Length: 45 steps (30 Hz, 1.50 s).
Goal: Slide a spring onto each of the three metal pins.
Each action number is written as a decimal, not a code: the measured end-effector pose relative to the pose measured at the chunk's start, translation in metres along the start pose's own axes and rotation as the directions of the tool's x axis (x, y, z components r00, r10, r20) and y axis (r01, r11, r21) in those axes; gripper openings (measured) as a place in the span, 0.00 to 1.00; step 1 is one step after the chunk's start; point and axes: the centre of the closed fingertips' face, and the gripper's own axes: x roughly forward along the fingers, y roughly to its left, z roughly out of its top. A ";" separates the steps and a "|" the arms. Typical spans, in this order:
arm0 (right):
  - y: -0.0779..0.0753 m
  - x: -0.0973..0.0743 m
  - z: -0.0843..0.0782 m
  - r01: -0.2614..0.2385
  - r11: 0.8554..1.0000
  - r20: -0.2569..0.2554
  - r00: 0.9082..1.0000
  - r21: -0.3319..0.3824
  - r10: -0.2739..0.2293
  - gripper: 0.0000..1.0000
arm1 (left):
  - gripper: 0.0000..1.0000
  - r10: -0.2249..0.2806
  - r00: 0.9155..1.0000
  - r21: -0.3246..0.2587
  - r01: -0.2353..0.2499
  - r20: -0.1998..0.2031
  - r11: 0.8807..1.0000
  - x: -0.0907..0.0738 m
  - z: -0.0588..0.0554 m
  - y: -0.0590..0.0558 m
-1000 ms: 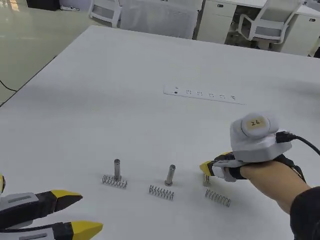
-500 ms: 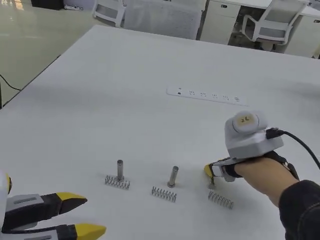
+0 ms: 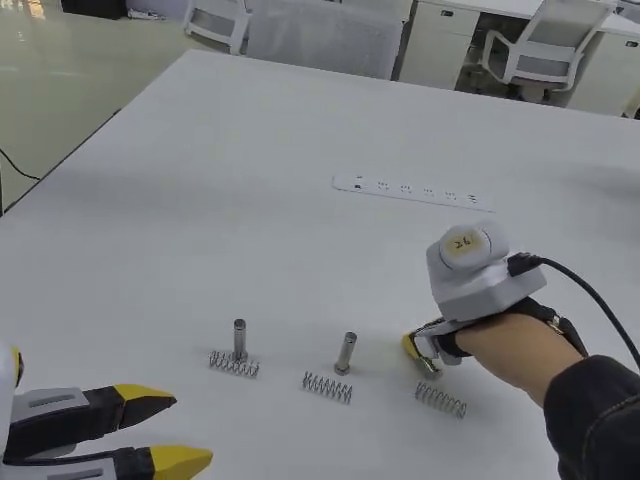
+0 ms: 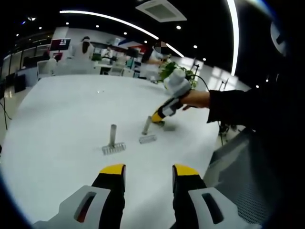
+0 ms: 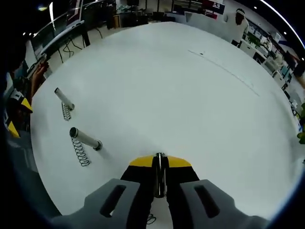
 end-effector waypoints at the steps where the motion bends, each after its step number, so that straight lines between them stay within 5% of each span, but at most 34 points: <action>1: 0.000 0.000 0.000 -0.003 1.000 0.000 1.000 0.002 0.003 0.05 | 0.33 0.000 1.000 0.000 0.000 0.000 1.000 0.000 0.000 0.000; 24: 0.017 -0.046 0.003 -0.075 0.994 0.164 0.984 0.078 0.061 0.05 | 0.32 -0.001 1.000 0.014 0.001 0.005 1.000 -0.001 0.000 -0.002; 45: 0.025 -0.060 -0.011 -0.040 0.999 0.191 0.981 0.028 0.034 0.05 | 0.32 -0.007 1.000 0.028 0.007 0.002 1.000 -0.002 0.000 -0.006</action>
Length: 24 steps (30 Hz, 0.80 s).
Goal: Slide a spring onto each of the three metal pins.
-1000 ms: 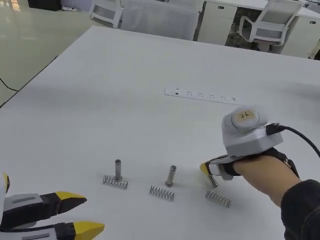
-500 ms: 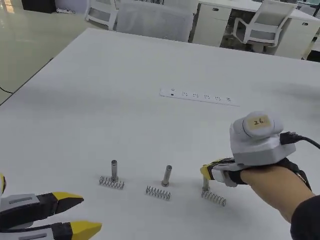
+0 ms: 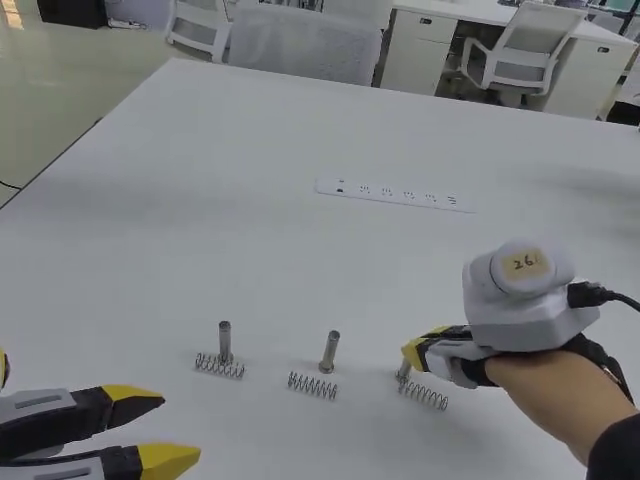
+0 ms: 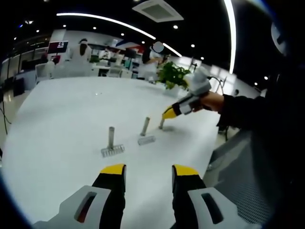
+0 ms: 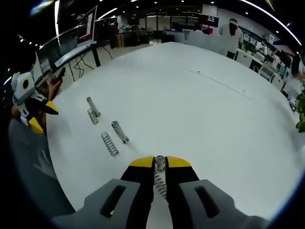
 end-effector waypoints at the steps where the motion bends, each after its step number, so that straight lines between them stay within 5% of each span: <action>1: 0.000 -0.001 -0.001 0.001 1.000 0.001 1.000 -0.001 -0.001 0.05 | 0.32 0.000 1.000 0.000 0.000 0.000 1.000 0.000 0.000 0.000; 24: 0.001 -0.003 -0.001 -0.007 1.000 0.020 1.000 -0.030 0.007 0.08 | 0.32 0.009 1.000 0.002 -0.009 0.000 1.000 0.000 0.003 0.001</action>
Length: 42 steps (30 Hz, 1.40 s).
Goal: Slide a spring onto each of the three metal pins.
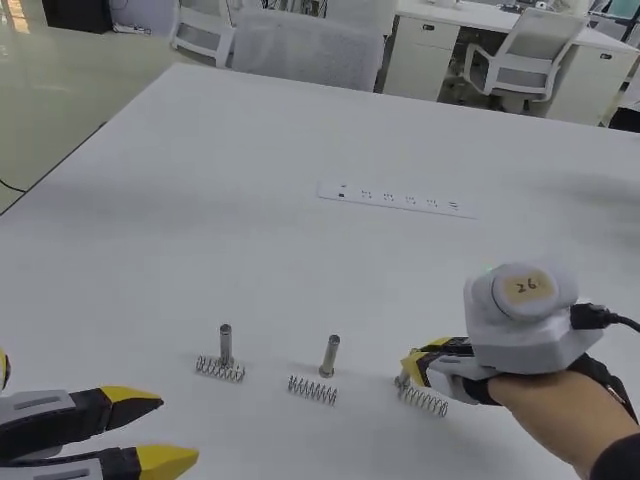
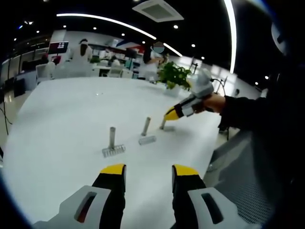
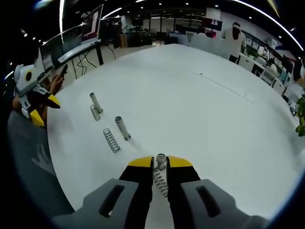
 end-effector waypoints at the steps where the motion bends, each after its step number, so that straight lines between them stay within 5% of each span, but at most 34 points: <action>1: 0.000 -0.001 0.000 -0.001 1.000 0.002 1.000 0.000 0.001 0.08 | 0.32 -0.001 1.000 0.000 0.001 0.000 1.000 0.000 0.000 0.000; 9: -0.012 -0.010 -0.013 0.009 1.000 -0.008 1.000 0.024 -0.008 0.11 | 0.32 -0.005 1.000 0.002 0.005 0.000 1.000 0.001 0.000 -0.001; 17: -0.008 -0.006 -0.042 -0.027 1.000 -0.086 0.996 -0.014 0.026 0.13 | 0.32 -0.012 1.000 0.004 0.012 -0.005 1.000 0.002 -0.001 -0.002; 34: 0.001 0.001 -0.066 -0.070 0.994 -0.184 0.981 -0.080 0.055 0.10 | 0.31 -0.010 1.000 0.001 0.010 -0.010 1.000 0.001 -0.003 -0.002; 42: 0.002 0.001 -0.065 -0.073 0.991 -0.187 0.981 -0.112 0.051 0.08 | 0.31 -0.010 1.000 0.004 0.010 -0.012 1.000 0.002 -0.004 -0.002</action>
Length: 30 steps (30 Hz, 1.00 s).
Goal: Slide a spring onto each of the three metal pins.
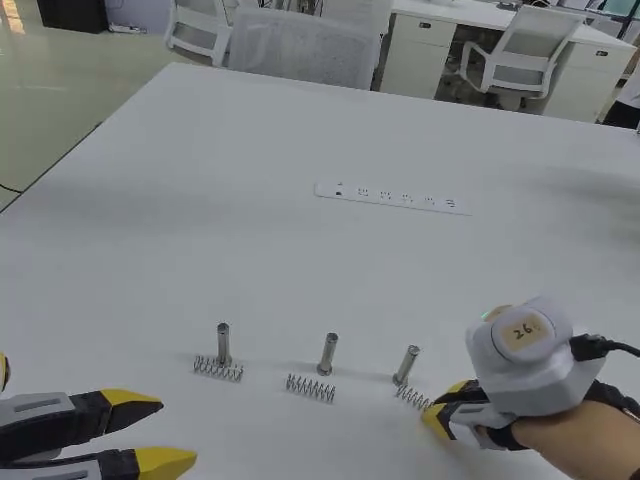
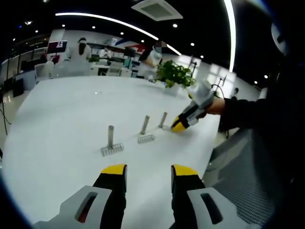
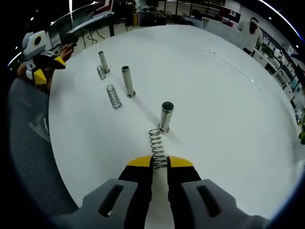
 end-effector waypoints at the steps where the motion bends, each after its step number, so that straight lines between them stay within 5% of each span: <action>1: 0.001 0.000 0.000 -0.002 1.000 -0.002 1.000 0.000 0.002 0.08 | 0.30 0.000 1.000 0.001 0.000 0.000 1.000 0.000 0.000 0.000; 8: 0.016 -0.002 0.003 -0.039 0.998 -0.011 0.999 -0.051 0.039 0.08 | 0.30 -0.012 1.000 0.011 0.012 -0.009 1.000 0.002 -0.001 -0.003; 13: 0.029 -0.003 0.009 -0.073 0.993 -0.005 0.997 -0.097 0.072 0.08 | 0.31 -0.068 0.995 0.097 0.075 -0.077 0.992 0.009 -0.006 -0.015; 17: 0.036 -0.002 0.007 -0.086 0.988 -0.017 0.996 -0.129 0.085 0.07 | 0.31 -0.135 0.979 0.178 0.162 -0.154 0.971 0.013 -0.007 -0.027; 23: 0.042 -0.007 0.008 -0.103 0.986 -0.005 0.995 -0.134 0.103 0.07 | 0.30 -0.188 0.959 0.254 0.240 -0.213 0.937 0.011 0.009 -0.031; 30: 0.049 -0.012 0.013 -0.125 0.984 0.024 0.991 -0.123 0.129 0.07 | 0.30 -0.244 0.920 0.313 0.340 -0.307 0.887 0.005 0.020 -0.037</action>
